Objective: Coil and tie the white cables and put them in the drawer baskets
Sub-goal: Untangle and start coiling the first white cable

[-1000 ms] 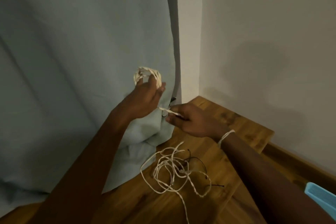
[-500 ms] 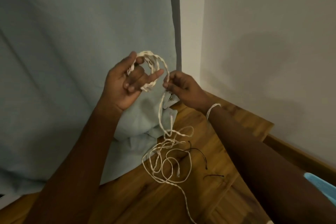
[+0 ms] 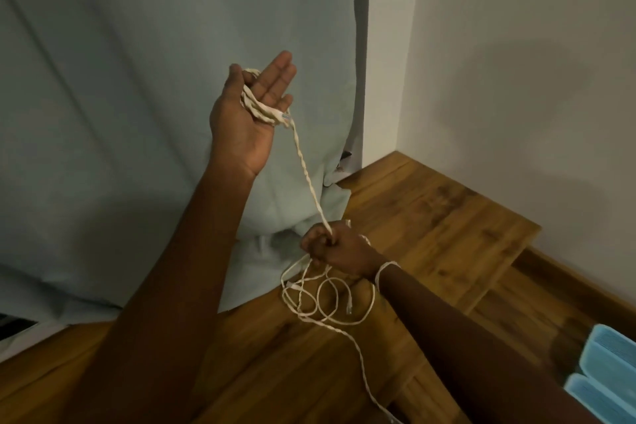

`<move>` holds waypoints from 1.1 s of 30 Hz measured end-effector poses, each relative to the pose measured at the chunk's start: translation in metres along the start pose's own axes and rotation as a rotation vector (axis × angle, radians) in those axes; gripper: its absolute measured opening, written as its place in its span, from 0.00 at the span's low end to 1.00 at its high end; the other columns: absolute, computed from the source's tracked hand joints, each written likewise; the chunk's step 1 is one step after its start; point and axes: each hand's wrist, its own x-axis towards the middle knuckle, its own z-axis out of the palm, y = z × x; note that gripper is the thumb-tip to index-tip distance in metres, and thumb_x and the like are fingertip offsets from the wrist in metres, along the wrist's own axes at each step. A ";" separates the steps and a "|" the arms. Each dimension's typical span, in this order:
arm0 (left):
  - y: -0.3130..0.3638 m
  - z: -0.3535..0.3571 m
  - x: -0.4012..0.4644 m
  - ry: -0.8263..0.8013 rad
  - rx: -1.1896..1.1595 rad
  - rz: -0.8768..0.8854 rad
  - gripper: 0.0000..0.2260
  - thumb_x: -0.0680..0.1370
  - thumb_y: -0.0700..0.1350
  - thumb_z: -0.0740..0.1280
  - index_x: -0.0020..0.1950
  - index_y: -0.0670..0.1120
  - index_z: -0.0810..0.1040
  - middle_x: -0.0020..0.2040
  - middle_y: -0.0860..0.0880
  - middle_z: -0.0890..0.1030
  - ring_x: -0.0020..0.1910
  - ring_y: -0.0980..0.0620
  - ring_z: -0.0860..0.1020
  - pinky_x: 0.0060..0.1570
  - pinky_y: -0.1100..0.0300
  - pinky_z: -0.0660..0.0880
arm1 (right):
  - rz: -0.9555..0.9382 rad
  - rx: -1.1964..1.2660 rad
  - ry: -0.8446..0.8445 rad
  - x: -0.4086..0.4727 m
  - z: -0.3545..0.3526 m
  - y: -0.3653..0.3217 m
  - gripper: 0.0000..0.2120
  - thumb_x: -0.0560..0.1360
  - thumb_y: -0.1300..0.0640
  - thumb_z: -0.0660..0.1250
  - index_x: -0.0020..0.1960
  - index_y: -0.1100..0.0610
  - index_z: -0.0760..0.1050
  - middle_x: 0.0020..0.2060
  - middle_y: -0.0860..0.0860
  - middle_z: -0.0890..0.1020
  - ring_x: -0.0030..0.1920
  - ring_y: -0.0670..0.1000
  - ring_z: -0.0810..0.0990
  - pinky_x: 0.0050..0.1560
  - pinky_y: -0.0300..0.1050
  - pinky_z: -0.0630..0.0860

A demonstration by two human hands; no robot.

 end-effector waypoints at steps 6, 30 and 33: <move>0.011 -0.030 0.005 0.159 -0.035 0.067 0.18 0.85 0.53 0.48 0.38 0.51 0.65 0.56 0.44 0.84 0.60 0.46 0.81 0.68 0.42 0.63 | 0.102 0.060 0.330 -0.009 -0.026 0.034 0.11 0.80 0.53 0.67 0.48 0.60 0.81 0.40 0.60 0.82 0.43 0.51 0.80 0.51 0.56 0.78; 0.015 -0.049 0.009 0.015 0.198 0.029 0.17 0.85 0.53 0.48 0.41 0.49 0.68 0.59 0.42 0.83 0.62 0.43 0.80 0.55 0.52 0.71 | 0.320 0.341 -0.029 -0.015 -0.052 -0.018 0.13 0.83 0.56 0.61 0.62 0.59 0.79 0.38 0.49 0.82 0.36 0.46 0.81 0.39 0.39 0.79; 0.010 -0.052 0.007 0.000 0.339 -0.006 0.16 0.85 0.49 0.50 0.40 0.48 0.66 0.51 0.43 0.85 0.55 0.42 0.83 0.53 0.57 0.75 | 0.251 0.662 0.080 -0.020 -0.071 -0.025 0.12 0.81 0.59 0.62 0.60 0.60 0.81 0.35 0.50 0.76 0.29 0.46 0.69 0.28 0.37 0.71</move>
